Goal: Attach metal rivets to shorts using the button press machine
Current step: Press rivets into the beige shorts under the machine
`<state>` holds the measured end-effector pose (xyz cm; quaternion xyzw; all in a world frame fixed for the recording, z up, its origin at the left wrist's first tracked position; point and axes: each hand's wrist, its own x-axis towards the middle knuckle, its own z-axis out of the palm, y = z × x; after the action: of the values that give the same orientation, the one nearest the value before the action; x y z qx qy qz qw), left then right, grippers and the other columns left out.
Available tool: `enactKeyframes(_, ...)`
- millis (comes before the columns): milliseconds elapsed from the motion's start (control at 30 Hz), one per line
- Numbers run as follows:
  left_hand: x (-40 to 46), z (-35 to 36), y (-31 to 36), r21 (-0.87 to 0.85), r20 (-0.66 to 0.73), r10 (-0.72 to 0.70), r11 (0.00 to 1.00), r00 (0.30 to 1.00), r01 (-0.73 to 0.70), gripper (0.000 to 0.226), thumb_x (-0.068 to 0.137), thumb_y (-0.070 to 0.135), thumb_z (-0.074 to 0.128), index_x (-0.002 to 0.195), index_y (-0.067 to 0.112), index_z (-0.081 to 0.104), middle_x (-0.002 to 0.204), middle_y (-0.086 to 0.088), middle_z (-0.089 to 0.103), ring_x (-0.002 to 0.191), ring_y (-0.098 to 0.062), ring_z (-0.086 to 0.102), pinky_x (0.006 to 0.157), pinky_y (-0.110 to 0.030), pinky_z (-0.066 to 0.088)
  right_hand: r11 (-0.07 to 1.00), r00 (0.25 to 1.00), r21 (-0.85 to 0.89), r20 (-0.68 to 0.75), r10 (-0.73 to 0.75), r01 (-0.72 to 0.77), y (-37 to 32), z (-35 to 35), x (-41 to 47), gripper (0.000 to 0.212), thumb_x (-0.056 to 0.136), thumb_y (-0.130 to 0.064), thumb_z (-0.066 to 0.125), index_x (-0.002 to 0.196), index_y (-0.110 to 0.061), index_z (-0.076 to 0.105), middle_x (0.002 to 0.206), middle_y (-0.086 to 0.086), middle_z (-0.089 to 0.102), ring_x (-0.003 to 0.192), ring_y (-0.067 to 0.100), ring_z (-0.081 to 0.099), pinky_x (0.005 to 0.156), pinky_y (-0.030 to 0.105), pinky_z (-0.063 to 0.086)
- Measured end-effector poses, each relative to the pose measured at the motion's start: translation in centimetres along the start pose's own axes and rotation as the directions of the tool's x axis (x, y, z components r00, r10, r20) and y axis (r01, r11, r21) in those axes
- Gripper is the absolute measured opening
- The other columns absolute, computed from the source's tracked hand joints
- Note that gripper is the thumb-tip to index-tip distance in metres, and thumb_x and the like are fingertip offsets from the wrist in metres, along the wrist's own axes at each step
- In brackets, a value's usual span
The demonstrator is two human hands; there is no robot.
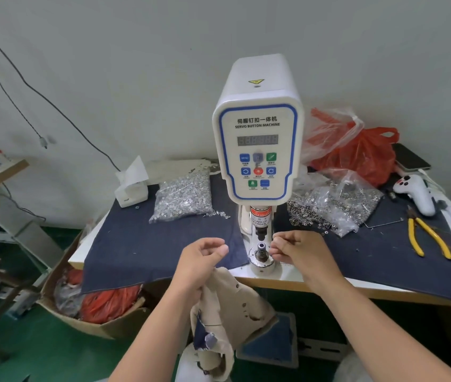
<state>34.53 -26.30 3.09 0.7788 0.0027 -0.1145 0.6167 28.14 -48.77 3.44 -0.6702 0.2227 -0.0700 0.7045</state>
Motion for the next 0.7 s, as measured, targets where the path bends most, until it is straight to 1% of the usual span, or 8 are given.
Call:
enactKeyframes(100,-0.5,0.7,0.2,-0.015,0.059,-0.002,1.0,0.998,0.003,0.007,0.094,0.024,0.08,0.098,0.03,0.082,0.092,0.014,0.08,0.083,0.008,0.069,0.063,-0.007,0.048,0.993,0.998,0.1,0.023,0.062,-0.064,-0.4,0.3,-0.4,0.009,0.095,0.002,0.067,0.097,-0.004,0.073,0.079,0.012,0.078,0.073,0.018,0.076,0.069,0.025,0.062)
enactKeyframes(200,-0.8,1.5,0.4,-0.054,0.101,0.001,0.999,0.995,0.004,0.01,0.095,0.024,0.079,0.094,0.032,0.084,0.094,0.013,0.08,0.087,0.006,0.07,0.074,-0.015,0.049,0.983,0.994,0.148,0.025,0.103,-0.106,-0.8,0.4,-0.6,0.009,0.095,0.005,0.065,0.098,-0.001,0.072,0.083,0.016,0.076,0.072,0.019,0.076,0.069,0.026,0.062)
enactKeyframes(267,-1.0,2.0,0.5,-0.086,0.112,0.002,0.996,0.994,0.008,0.012,0.095,0.024,0.079,0.092,0.035,0.085,0.093,0.012,0.081,0.088,0.004,0.07,0.077,-0.018,0.049,0.979,0.993,0.165,0.021,0.118,-0.119,-1.0,0.4,-0.7,0.008,0.095,0.005,0.065,0.098,0.001,0.071,0.084,0.017,0.075,0.073,0.02,0.076,0.072,0.028,0.063)
enactKeyframes(367,-1.2,2.6,0.5,-0.098,0.127,0.011,0.995,0.992,0.002,0.014,0.094,0.023,0.08,0.09,0.035,0.085,0.093,0.012,0.081,0.087,0.006,0.072,0.072,-0.012,0.05,0.975,0.991,0.18,0.021,0.132,-0.133,-1.0,0.4,-0.9,0.006,0.095,0.003,0.067,0.1,0.002,0.07,0.085,0.016,0.075,0.076,0.021,0.076,0.078,0.032,0.062)
enactKeyframes(433,-1.4,2.9,0.5,-0.111,0.133,0.013,0.994,0.991,0.001,0.011,0.092,0.022,0.081,0.092,0.032,0.085,0.096,0.01,0.082,0.09,0.003,0.073,0.07,-0.009,0.05,0.971,0.989,0.187,0.033,0.147,-0.15,-0.9,0.3,-0.8,0.006,0.096,0.001,0.067,0.1,0.002,0.071,0.085,0.016,0.075,0.076,0.021,0.076,0.078,0.032,0.062)
enactKeyframes(500,-1.5,3.1,0.5,-0.118,0.134,0.005,0.993,0.991,0.011,0.007,0.091,0.023,0.082,0.094,0.029,0.085,0.097,0.009,0.082,0.092,0.0,0.074,0.074,-0.013,0.052,0.966,0.985,0.197,0.055,0.162,-0.17,-0.9,0.3,-0.8,0.007,0.096,0.0,0.067,0.101,0.003,0.071,0.083,0.015,0.075,0.075,0.02,0.075,0.074,0.03,0.061)
enactKeyframes(600,-1.6,3.3,0.5,-0.123,0.132,-0.027,0.991,0.991,0.044,0.007,0.088,0.026,0.084,0.092,0.031,0.085,0.097,0.011,0.081,0.092,-0.002,0.074,0.081,-0.024,0.053,0.956,0.98,0.223,0.085,0.178,-0.193,-0.9,0.3,-0.9,0.009,0.096,-0.002,0.067,0.101,0.005,0.071,0.078,0.013,0.075,0.073,0.019,0.075,0.068,0.027,0.062)
enactKeyframes(700,-1.6,3.4,0.6,-0.135,0.109,-0.066,0.988,0.992,0.081,0.009,0.083,0.028,0.087,0.089,0.033,0.084,0.094,0.01,0.081,0.09,-0.009,0.073,0.079,-0.029,0.055,0.936,0.971,0.265,0.126,0.205,-0.232,-1.1,0.4,-1.1,0.01,0.094,-0.003,0.07,0.097,0.006,0.072,0.076,0.015,0.075,0.069,0.02,0.075,0.062,0.027,0.061)
